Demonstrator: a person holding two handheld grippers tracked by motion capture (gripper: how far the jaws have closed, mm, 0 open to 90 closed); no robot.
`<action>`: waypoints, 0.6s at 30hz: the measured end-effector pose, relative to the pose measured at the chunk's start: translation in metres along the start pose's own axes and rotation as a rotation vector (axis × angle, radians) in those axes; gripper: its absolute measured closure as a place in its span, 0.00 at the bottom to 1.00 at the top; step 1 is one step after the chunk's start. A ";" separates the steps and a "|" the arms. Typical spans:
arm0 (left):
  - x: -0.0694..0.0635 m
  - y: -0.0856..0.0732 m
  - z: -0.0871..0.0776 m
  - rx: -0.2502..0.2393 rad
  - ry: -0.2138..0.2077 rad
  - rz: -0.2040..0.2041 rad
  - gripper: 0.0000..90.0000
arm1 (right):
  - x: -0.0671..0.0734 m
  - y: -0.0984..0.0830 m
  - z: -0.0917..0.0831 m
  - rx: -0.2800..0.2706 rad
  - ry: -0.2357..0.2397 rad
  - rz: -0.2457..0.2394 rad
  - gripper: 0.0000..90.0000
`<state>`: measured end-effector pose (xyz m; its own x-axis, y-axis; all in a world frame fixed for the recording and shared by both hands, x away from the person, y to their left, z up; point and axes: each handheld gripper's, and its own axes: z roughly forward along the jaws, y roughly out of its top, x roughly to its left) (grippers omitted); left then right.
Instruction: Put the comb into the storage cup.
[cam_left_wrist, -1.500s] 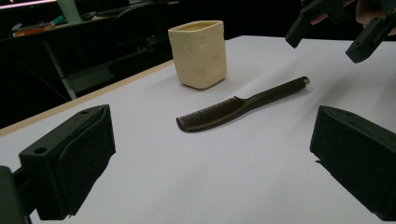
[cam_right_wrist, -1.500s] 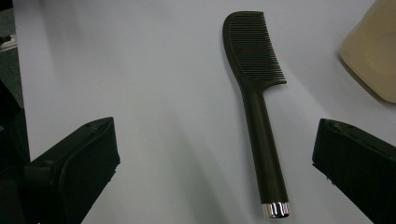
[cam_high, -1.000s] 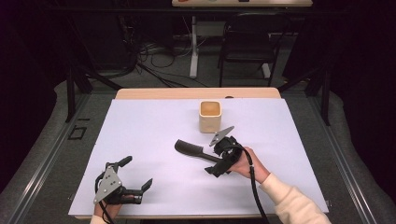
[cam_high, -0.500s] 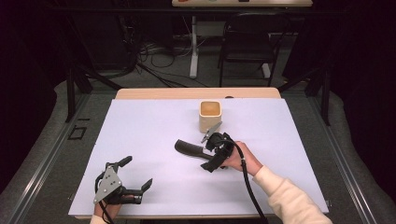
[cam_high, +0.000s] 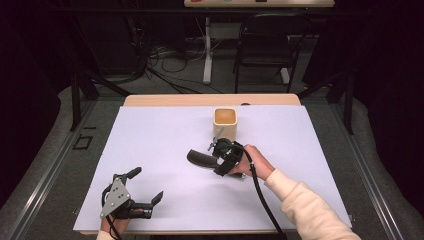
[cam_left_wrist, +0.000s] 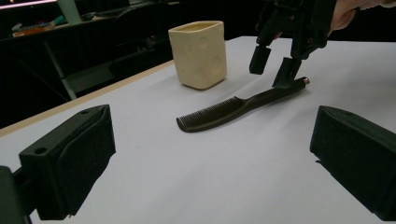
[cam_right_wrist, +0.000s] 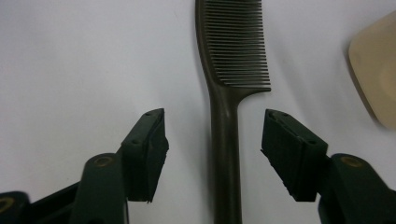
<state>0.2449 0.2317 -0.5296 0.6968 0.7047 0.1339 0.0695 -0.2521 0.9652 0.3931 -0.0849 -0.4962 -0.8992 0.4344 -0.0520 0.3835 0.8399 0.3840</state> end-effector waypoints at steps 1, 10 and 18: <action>0.000 0.000 0.000 0.000 -0.001 0.000 0.00 | 0.000 0.001 0.002 0.011 0.000 -0.003 0.47; 0.000 0.000 0.000 0.002 -0.004 -0.002 0.00 | -0.002 0.009 0.016 0.101 0.009 -0.024 0.62; 0.001 0.000 0.000 0.000 -0.005 -0.005 0.00 | -0.002 0.014 0.025 0.163 -0.010 -0.016 0.68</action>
<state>0.2454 0.2321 -0.5299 0.6997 0.7029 0.1278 0.0730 -0.2483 0.9659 0.4059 -0.0660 -0.5133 -0.9036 0.4233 -0.0665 0.3991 0.8879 0.2288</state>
